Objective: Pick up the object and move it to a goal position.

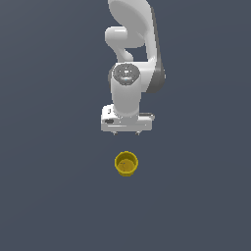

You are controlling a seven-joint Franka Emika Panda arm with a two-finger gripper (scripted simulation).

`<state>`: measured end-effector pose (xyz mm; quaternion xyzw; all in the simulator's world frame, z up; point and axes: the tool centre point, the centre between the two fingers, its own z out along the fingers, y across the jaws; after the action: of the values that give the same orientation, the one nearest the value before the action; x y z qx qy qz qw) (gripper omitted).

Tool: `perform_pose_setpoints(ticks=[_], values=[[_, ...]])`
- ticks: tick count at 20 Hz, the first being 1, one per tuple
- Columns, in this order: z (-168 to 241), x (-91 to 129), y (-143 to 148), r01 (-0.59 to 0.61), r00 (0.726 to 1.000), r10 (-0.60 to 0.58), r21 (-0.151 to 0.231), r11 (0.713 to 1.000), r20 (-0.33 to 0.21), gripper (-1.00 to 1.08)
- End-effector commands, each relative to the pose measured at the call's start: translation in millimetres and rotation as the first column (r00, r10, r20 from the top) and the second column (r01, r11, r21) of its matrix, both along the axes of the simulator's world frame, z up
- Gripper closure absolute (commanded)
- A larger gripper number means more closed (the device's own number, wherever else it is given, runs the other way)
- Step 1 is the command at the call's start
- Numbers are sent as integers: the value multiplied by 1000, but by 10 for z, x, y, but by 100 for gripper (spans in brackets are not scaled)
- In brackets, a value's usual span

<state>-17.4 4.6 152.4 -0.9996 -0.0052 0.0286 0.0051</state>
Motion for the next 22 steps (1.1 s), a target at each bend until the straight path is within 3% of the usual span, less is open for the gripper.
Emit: perform_pose_setpoints(ticks=[1, 12, 22], values=[[0, 0, 0, 0, 1000, 0, 0, 1000, 0, -20], [13, 9, -20, -12, 1000, 12, -10, 1000, -6, -20], [-18, 210, -25, 84, 996, -84, -19, 996, -20, -20]])
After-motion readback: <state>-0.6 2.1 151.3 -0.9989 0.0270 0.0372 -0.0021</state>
